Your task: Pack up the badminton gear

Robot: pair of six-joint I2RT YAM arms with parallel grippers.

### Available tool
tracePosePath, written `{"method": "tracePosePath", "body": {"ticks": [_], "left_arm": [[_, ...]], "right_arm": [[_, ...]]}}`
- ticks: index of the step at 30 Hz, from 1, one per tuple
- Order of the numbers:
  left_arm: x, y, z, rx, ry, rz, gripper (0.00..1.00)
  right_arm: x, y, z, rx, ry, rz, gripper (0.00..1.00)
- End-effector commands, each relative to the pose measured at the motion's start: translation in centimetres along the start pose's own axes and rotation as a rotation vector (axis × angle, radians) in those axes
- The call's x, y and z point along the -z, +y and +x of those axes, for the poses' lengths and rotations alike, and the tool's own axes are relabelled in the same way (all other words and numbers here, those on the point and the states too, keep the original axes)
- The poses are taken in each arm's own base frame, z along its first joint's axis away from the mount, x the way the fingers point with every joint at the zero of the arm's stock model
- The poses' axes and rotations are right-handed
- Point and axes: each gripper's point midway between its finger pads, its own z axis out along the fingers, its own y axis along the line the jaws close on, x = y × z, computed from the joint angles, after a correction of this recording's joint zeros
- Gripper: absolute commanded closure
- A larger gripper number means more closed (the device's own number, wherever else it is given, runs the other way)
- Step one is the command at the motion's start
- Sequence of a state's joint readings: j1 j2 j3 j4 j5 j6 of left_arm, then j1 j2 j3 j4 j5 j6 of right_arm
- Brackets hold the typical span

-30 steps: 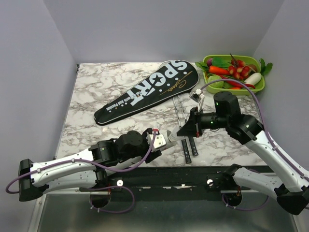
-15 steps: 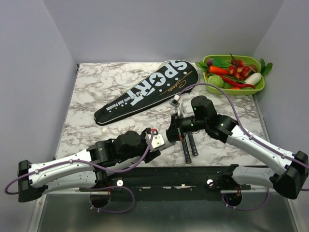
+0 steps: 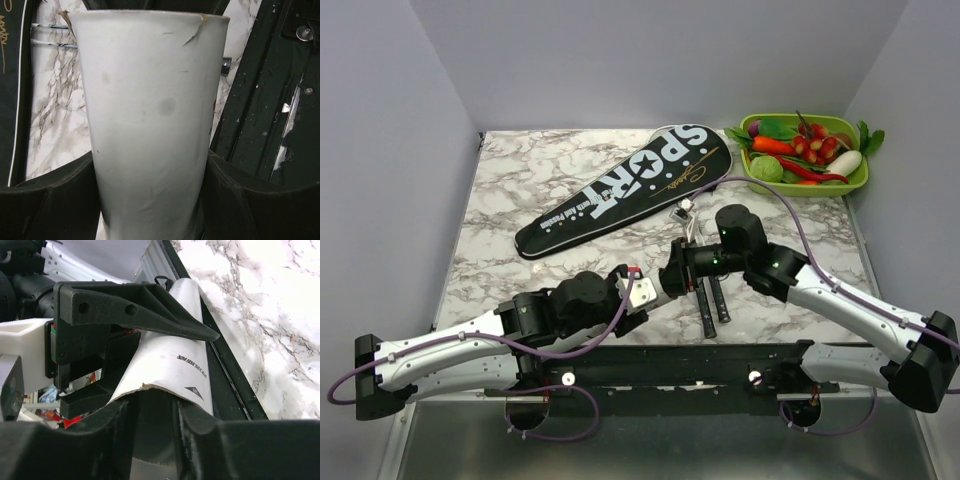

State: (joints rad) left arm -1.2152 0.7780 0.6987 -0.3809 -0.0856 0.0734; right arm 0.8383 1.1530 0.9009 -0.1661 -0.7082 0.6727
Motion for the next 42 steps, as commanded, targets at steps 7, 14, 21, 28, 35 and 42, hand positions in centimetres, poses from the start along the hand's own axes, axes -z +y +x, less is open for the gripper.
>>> {"method": "tracePosePath", "body": {"ticks": [7, 14, 21, 28, 35, 42], "left_arm": [[0.0, 0.3, -1.4, 0.036, -0.048, -0.024, 1.00], [-0.1, 0.4, -1.2, 0.037, -0.040, -0.030, 1.00], [-0.1, 0.3, -1.2, 0.038, -0.038, -0.026, 1.00], [0.0, 0.4, -1.4, 0.050, -0.040, -0.031, 1.00], [0.4, 0.9, -1.7, 0.064, -0.044, -0.062, 1.00], [1.1, 1.5, -2.0, 0.076, -0.057, -0.092, 1.00]], "right_arm": [[2.6, 1.3, -0.9, 0.067, -0.075, 0.108, 0.47], [6.8, 0.1, -2.1, 0.095, -0.153, 0.343, 0.39], [12.3, -3.8, -4.4, 0.062, -0.290, 0.637, 0.34], [19.0, -14.5, -5.9, -0.184, -0.443, 0.949, 0.31], [23.8, -24.4, -5.5, -0.398, -0.520, 1.203, 0.30], [26.6, -31.0, -3.1, -0.596, -0.481, 1.283, 0.31]]}}
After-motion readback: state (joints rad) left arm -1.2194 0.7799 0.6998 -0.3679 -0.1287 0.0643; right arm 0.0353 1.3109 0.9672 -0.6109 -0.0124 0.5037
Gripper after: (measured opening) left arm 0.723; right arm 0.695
